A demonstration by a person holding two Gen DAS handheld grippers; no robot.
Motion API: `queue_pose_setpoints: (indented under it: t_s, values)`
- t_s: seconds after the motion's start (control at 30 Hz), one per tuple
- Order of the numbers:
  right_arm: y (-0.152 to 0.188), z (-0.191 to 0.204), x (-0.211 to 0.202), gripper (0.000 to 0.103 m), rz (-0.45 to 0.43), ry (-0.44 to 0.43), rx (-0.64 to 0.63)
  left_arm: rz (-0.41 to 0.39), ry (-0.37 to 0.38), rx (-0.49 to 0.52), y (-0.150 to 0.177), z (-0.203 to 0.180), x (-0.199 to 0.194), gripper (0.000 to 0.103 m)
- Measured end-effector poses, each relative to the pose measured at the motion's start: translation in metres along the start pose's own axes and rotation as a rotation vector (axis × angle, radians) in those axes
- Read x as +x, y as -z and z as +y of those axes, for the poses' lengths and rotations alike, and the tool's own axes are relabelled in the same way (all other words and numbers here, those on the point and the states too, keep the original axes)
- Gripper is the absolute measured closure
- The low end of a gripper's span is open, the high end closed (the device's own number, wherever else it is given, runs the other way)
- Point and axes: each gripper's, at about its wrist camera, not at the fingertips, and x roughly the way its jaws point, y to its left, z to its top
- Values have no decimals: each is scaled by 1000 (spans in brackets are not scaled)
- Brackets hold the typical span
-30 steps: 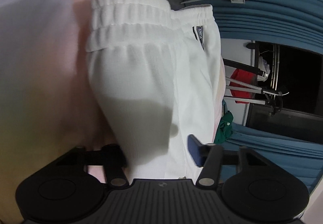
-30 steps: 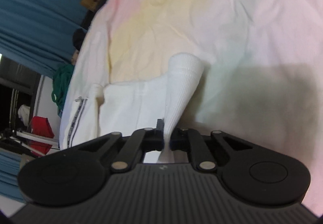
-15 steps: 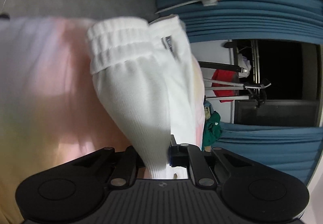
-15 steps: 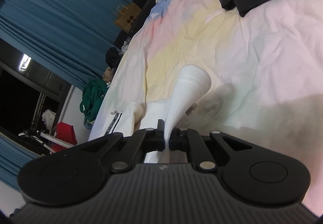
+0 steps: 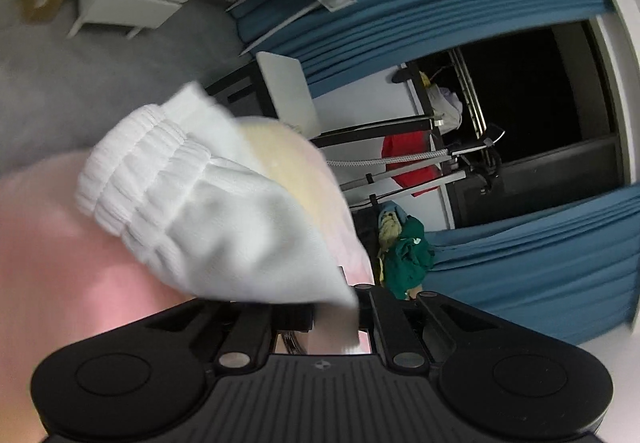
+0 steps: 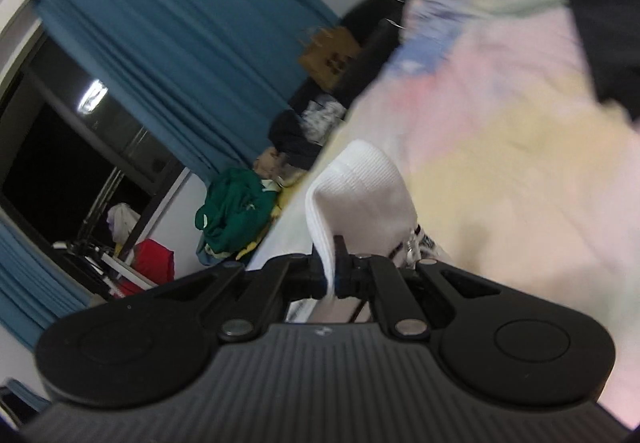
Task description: Fold clothes
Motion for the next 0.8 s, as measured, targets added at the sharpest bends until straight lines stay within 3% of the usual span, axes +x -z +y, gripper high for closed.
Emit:
queue_pose_setpoints:
  t_s: [0.13,0.23,0.4,0.5,0.63,0.7,0.77,0.8]
  values:
    - [-6,52,78,98,-7,43,-103,8,-88,41,-40,-35,89,94]
    - [2,82,147,98,9,81,-165,22,-161,62,-62,-38,160,94]
    - [39,99,250,98,50,185,-290,55,-288,106,-89,-33,274,94]
    - [59,91,285,97,82,234,-333,78,-337,118,-93,-23,312,94]
    - [68,75,295,93,121,196,-297,95,-328,191,-91,-21,301,89]
    - [64,65,291,85,166,140,-239,102,-317,233,-89,-20,290,84]
    - [57,58,278,72,211,72,-191,109,-307,275,-88,-20,280,73]
    - [56,57,263,67,195,49,-187,102,-305,299,-85,-23,271,53]
